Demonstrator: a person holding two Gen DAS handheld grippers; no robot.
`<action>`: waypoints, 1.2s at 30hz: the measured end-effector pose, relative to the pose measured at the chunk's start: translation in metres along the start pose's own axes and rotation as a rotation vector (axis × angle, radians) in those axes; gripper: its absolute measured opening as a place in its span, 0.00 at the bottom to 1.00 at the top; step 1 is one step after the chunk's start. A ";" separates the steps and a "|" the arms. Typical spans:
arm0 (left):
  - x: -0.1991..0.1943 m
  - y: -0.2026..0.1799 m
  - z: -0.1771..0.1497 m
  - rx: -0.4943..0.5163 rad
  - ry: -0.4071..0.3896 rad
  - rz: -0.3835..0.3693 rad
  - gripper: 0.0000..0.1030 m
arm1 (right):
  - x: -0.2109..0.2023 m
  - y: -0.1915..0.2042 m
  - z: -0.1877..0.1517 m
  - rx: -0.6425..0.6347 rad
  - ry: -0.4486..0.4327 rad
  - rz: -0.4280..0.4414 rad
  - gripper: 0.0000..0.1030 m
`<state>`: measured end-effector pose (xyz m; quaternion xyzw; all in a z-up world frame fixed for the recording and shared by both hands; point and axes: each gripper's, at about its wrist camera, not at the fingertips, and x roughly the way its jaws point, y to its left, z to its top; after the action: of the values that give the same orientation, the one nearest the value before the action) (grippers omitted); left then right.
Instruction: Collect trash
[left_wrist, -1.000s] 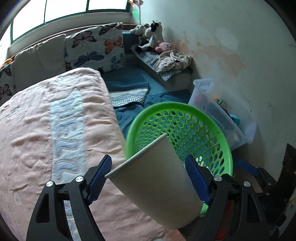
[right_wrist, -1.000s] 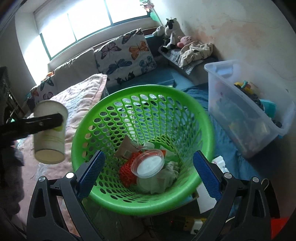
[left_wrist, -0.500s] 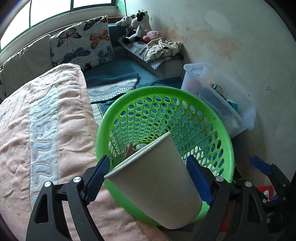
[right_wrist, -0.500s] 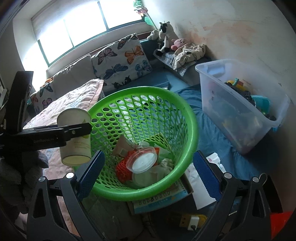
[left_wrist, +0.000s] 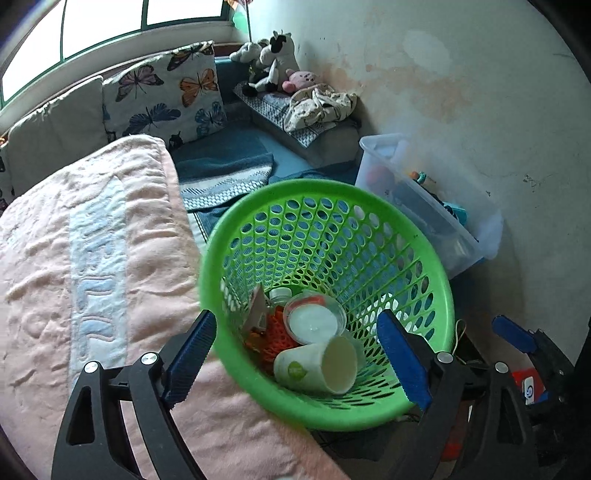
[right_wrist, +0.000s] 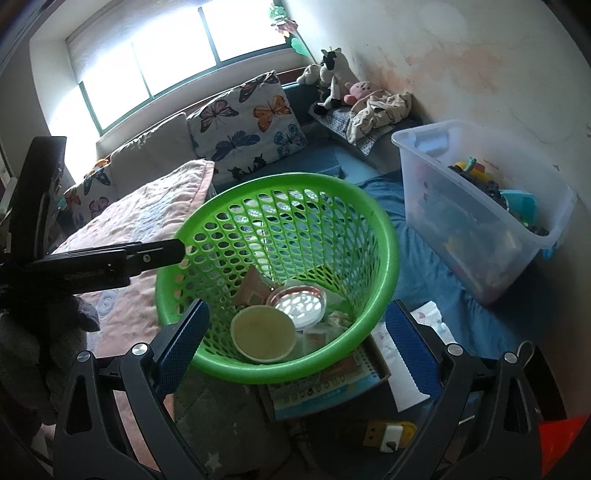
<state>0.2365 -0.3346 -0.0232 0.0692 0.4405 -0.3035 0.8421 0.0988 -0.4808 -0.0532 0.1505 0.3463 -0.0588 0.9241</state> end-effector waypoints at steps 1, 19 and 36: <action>-0.004 0.001 -0.001 0.001 -0.008 0.003 0.83 | -0.002 0.003 0.000 -0.003 0.000 -0.002 0.92; -0.092 0.041 -0.050 -0.010 -0.143 0.128 0.90 | -0.028 0.062 -0.020 -0.105 0.020 0.010 0.93; -0.158 0.087 -0.112 -0.043 -0.222 0.229 0.93 | -0.047 0.109 -0.032 -0.162 0.020 0.025 0.93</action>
<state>0.1402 -0.1502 0.0199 0.0667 0.3403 -0.2018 0.9160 0.0666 -0.3666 -0.0195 0.0799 0.3572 -0.0176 0.9304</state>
